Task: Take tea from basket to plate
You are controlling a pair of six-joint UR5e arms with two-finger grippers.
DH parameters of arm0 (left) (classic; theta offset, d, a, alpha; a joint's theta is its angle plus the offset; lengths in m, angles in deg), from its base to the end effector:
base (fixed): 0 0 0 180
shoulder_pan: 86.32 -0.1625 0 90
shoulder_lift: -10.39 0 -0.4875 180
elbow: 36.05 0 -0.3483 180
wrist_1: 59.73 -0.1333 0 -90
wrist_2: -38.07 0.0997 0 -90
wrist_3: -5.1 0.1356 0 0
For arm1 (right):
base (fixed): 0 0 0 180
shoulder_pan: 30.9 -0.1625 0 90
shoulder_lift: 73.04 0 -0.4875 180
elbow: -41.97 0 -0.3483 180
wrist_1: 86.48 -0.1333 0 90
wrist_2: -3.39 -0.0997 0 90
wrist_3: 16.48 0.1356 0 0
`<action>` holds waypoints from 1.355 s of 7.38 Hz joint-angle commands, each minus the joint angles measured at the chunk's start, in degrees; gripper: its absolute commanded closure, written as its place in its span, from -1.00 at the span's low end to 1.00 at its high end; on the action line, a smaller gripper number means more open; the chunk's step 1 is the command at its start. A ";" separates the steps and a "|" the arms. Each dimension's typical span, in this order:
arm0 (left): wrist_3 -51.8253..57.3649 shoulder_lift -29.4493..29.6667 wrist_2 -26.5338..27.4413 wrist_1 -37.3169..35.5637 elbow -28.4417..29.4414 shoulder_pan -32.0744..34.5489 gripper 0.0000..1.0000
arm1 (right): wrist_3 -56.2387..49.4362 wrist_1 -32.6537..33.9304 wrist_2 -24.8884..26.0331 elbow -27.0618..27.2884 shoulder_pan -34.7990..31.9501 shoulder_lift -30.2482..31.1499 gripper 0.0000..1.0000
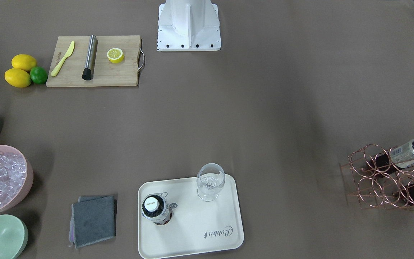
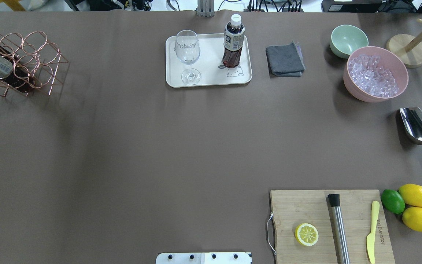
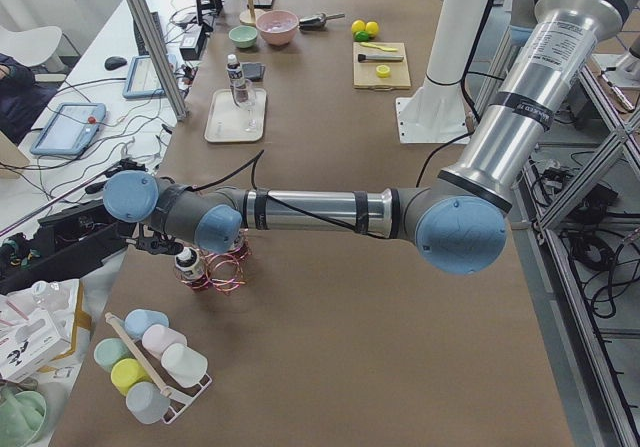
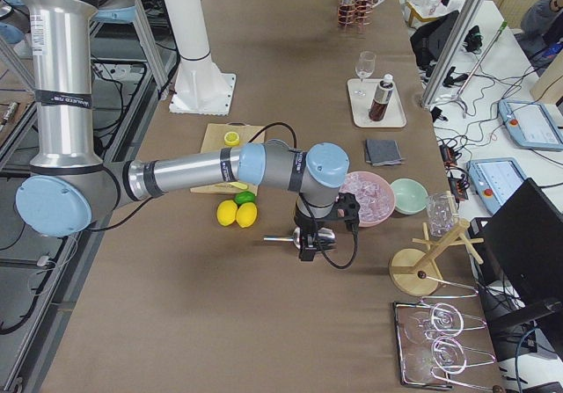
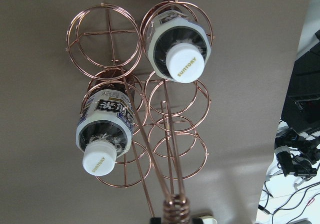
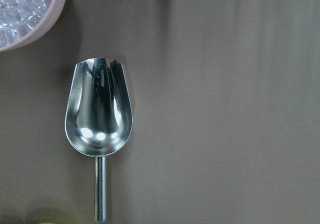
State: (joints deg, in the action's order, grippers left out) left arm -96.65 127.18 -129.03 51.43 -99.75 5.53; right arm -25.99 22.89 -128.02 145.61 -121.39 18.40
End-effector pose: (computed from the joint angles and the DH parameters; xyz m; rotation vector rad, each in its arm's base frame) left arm -0.0228 -0.6715 0.5860 -0.8791 1.1899 -1.2486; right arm 0.0472 -0.4140 0.6896 -0.0563 -0.7298 -0.1051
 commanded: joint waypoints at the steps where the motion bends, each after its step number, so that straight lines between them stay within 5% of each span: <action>1: -0.03 0.02 0.02 0.28 -0.03 0.00 -0.94 | 0.20 -0.03 -1.47 -0.01 -0.04 -0.30 -0.99; 6: -0.03 0.20 3.71 3.10 -1.08 -1.06 -0.97 | 0.11 -0.03 -1.83 0.07 0.05 -0.21 -0.99; 10: 6.98 -5.86 6.97 7.67 -4.42 -0.10 -0.97 | 0.11 -0.12 -1.74 0.34 0.05 -0.30 -0.99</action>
State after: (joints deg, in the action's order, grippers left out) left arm -92.82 123.31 -122.36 58.60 -103.24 4.49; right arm -25.89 22.79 -129.81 146.06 -121.34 18.12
